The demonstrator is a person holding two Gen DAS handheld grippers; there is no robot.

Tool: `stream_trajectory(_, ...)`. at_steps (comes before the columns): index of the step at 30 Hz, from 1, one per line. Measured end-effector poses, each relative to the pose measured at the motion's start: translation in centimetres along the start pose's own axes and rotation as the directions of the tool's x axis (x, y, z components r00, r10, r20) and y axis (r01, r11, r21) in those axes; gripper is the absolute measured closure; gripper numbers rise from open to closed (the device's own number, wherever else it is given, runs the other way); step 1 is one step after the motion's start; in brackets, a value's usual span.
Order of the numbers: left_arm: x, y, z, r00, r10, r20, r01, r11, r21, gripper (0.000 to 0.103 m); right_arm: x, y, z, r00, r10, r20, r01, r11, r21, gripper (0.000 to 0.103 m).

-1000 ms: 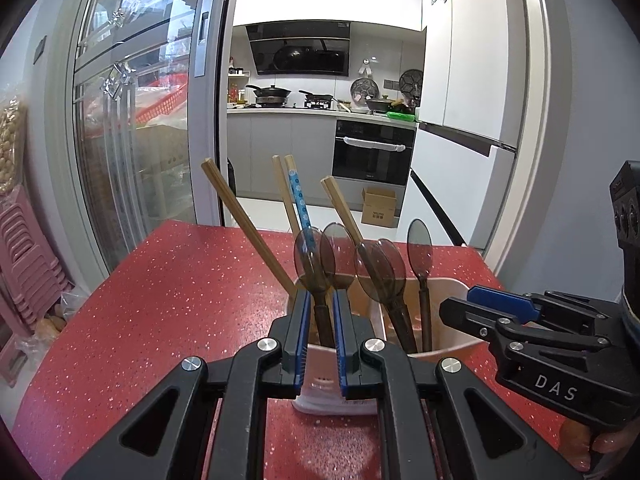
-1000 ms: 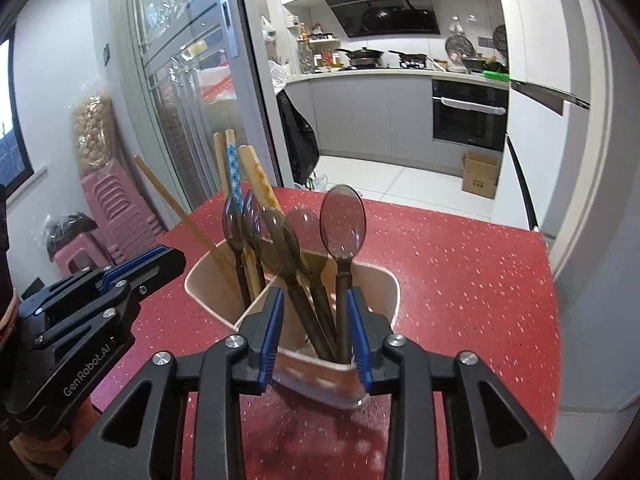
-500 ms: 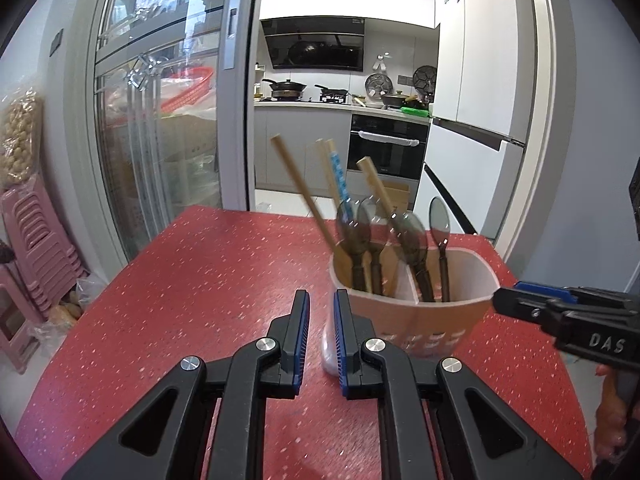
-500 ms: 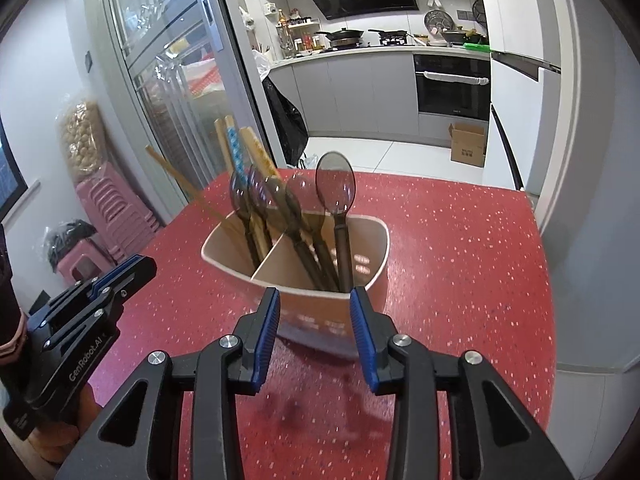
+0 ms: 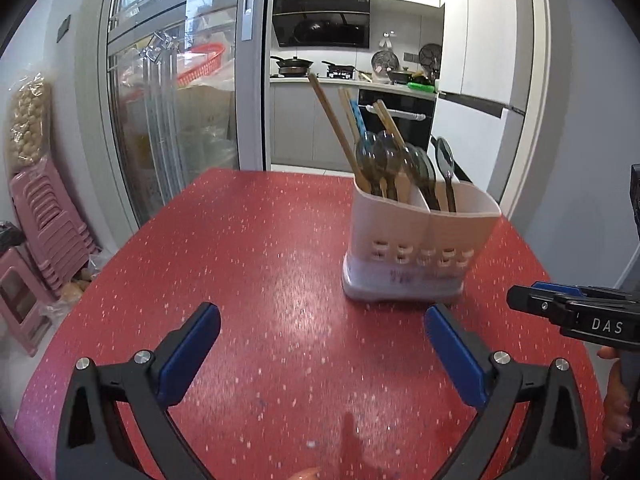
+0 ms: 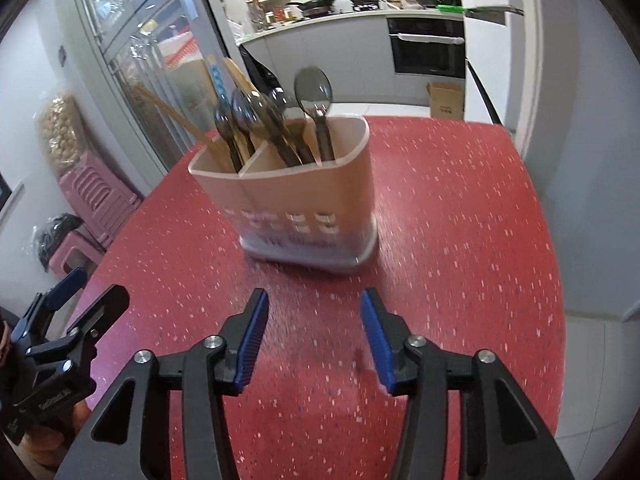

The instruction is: Organize utensils

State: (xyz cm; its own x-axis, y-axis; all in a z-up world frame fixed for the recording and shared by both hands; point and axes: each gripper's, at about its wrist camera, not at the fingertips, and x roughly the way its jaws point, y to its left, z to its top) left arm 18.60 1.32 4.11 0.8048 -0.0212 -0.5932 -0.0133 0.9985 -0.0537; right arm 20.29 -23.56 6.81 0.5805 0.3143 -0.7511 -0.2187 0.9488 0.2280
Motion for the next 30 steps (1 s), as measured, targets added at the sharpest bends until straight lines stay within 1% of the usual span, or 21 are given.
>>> stream_trajectory(3,-0.5,-0.2,-1.1,1.0,-0.006,-0.019,0.006,1.0,0.001,0.0,-0.5,0.1,-1.6,0.999,-0.033,0.014,0.033,0.999,0.007,0.032)
stream_trajectory(4,-0.7,-0.3,-1.3,1.0,-0.009,-0.026,0.009,1.0,0.001,0.0,-0.7,0.0,-2.1,0.999,-0.041,0.019,0.041,0.999,0.01,0.024)
stream_trajectory(7,-1.7,-0.1,-2.4,1.0,-0.008,-0.029,0.008,1.0,-0.018,0.0,-1.5,0.3,-4.1,0.996,-0.079,0.043,0.078,0.997,0.021,0.022)
stream_trajectory(10,-2.5,0.3,-3.0,1.0,-0.01,-0.027,0.009,0.999,-0.045,0.0,-2.3,0.4,-5.3,0.989,-0.125,0.077,0.123,0.992,0.027,0.016)
stream_trajectory(13,-3.4,0.6,-3.2,1.0,-0.008,-0.019,0.007,0.999,-0.054,0.0,-3.0,0.3,-6.3,0.982,-0.154,0.109,0.149,0.988,0.047,0.015)
stream_trajectory(14,-3.6,0.6,-3.4,1.0,-0.006,-0.013,0.006,0.999,-0.051,0.0,-3.2,0.3,-6.4,0.982,-0.154,0.113,0.148,0.987,0.056,0.014)
stream_trajectory(15,-3.9,0.6,-3.4,1.0,-0.003,-0.005,0.003,0.999,-0.042,0.0,-3.3,0.2,-6.7,0.981,-0.152,0.119,0.145,0.987,0.071,0.011)
stream_trajectory(16,-4.1,0.5,-3.4,1.0,0.002,0.002,-0.002,0.999,-0.032,0.0,-3.4,0.2,-6.9,0.98,-0.154,0.122,0.145,0.986,0.08,0.0)
stream_trajectory(19,-4.9,0.2,-3.9,1.0,0.004,0.019,-0.004,1.0,-0.004,0.0,-4.1,0.4,-7.9,0.973,-0.168,0.157,0.156,0.984,0.089,0.0)
stream_trajectory(24,-5.9,0.2,-4.3,0.999,-0.029,0.036,0.029,1.0,-0.007,0.0,-4.9,1.5,-8.7,0.956,-0.201,0.213,0.191,0.979,0.068,0.0)
stream_trajectory(26,-6.0,0.1,-4.5,0.999,-0.029,0.041,0.03,1.0,-0.004,0.0,-5.4,1.9,-9.0,0.95,-0.204,0.235,0.195,0.979,0.062,0.0)
stream_trajectory(29,-6.3,0.1,-4.7,0.998,-0.025,0.056,0.025,1.0,0.002,0.0,-6.0,2.5,-9.5,0.939,-0.21,0.272,0.203,0.978,0.052,0.0)
stream_trajectory(30,-6.5,0.3,-4.9,0.998,-0.024,0.064,0.023,1.0,0.003,0.0,-6.3,2.7,-9.7,0.931,-0.221,0.292,0.217,0.975,0.045,0.0)
